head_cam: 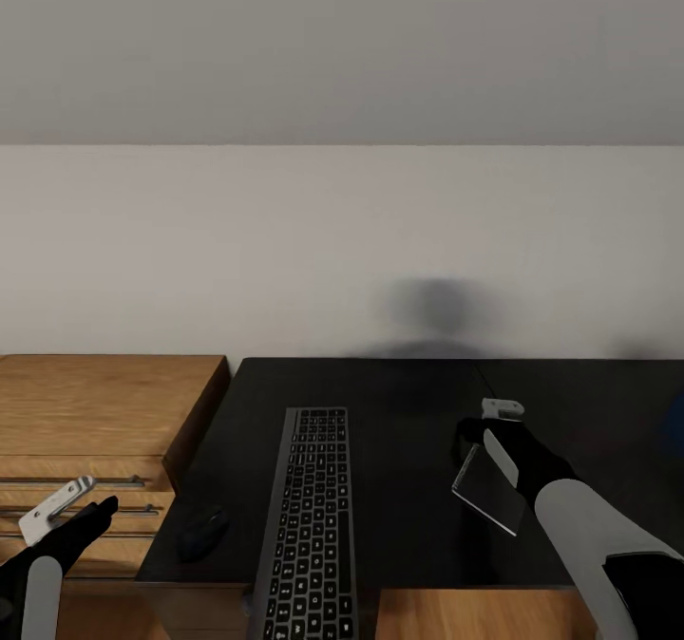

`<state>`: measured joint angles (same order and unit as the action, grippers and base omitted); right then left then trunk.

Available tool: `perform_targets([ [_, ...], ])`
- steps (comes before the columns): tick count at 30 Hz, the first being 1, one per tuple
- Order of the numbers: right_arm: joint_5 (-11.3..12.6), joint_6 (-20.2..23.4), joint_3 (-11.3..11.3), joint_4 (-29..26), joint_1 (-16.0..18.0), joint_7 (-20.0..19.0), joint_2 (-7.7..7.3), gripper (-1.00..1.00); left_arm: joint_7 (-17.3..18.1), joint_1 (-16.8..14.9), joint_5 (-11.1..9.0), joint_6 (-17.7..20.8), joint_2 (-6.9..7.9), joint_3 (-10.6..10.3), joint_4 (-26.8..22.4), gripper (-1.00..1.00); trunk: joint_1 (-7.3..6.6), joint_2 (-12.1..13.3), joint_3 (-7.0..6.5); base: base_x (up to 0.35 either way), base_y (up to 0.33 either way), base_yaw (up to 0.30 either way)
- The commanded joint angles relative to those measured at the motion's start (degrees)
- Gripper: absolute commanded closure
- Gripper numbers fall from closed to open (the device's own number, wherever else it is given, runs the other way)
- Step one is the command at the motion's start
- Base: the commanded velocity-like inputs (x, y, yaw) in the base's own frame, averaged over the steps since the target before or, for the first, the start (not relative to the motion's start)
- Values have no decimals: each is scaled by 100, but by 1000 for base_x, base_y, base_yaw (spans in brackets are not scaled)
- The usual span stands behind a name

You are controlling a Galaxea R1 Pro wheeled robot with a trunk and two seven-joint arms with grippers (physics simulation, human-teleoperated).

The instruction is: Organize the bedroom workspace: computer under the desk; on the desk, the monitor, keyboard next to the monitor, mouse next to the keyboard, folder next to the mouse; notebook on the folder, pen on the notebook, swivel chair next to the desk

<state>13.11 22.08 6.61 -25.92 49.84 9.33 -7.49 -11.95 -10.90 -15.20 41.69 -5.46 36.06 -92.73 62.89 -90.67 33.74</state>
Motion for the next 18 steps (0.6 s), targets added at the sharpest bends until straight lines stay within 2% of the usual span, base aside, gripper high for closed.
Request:
perform_targets([
  [1,51,42,51,227,-1,42,-7,-100,-31,-5,-62,23,-3,5,-8,-100,1,-2,7,-26,0,0],
  [10,51,42,51,227,-1,42,-7,-100,-22,-3,-62,31,-7,5,-8,-100,1,-2,7,-185,0,0],
  [18,51,42,51,227,-1,42,-7,-100,-20,-7,-62,28,-13,1,-8,-100,1,-2,7,-46,0,0],
])
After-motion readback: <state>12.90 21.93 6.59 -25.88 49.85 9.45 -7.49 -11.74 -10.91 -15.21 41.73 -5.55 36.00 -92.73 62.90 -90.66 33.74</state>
